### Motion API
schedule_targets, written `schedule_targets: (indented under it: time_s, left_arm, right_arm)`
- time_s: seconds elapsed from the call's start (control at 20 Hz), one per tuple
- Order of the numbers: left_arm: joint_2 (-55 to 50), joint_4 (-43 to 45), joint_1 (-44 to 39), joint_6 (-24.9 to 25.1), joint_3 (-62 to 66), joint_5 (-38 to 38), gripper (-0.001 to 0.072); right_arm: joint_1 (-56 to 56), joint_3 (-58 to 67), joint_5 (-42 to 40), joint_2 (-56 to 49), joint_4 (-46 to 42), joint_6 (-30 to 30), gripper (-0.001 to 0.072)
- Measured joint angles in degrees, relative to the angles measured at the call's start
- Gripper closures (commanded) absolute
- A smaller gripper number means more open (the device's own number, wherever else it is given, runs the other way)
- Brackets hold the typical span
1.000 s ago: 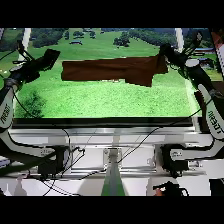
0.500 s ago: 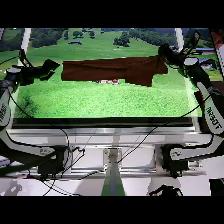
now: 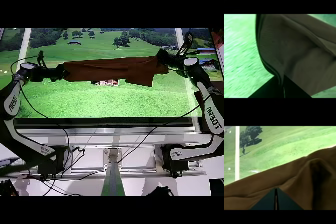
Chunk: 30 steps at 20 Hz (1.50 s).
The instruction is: Fold the clothes and pants, and hang the long-sleeved shirts on hangers.
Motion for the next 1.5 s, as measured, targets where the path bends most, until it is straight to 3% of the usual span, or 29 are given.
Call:
schedule_targets:
  time_s: [0.2, 0.45, 0.7, 0.9, 1.15, 1.35, 1.5]
  left_arm:
    - [1.57, 0.11, -1.31, 2.16, 5.68, -5.16, 0.0697]
    - [10.32, 0.11, -1.55, 2.82, 11.26, -19.28, 0.0696]
    - [23.61, -0.20, -1.60, 2.78, 12.92, -26.99, 0.0695]
    - [29.24, -0.24, -1.66, 2.75, 13.18, -27.91, 0.0695]
    - [28.74, -0.17, -3.98, 2.71, 12.85, -28.20, 0.0695]
    - [24.65, -0.28, -8.81, 2.23, 12.55, -27.34, 0.0695]
    - [20.00, -3.72, -14.93, 0.61, 12.48, -21.86, 0.0695]
  right_arm:
    - [5.07, 2.67, 1.14, -0.07, -0.09, 0.09, 0.0700]
    - [15.06, 6.45, 2.23, -0.92, -0.35, 0.61, 0.0700]
    - [27.30, 11.21, 3.23, -5.92, -0.24, 6.27, 0.0700]
    - [37.62, 15.98, 6.56, -10.54, -0.09, 10.71, 0.0700]
    - [44.59, 18.86, 8.17, -12.37, -1.20, 12.35, 0.0699]
    - [39.74, 19.41, 12.22, -10.69, -8.31, 12.74, 0.0699]
    - [29.97, 19.56, 17.57, -7.52, -14.99, 12.90, 0.0698]
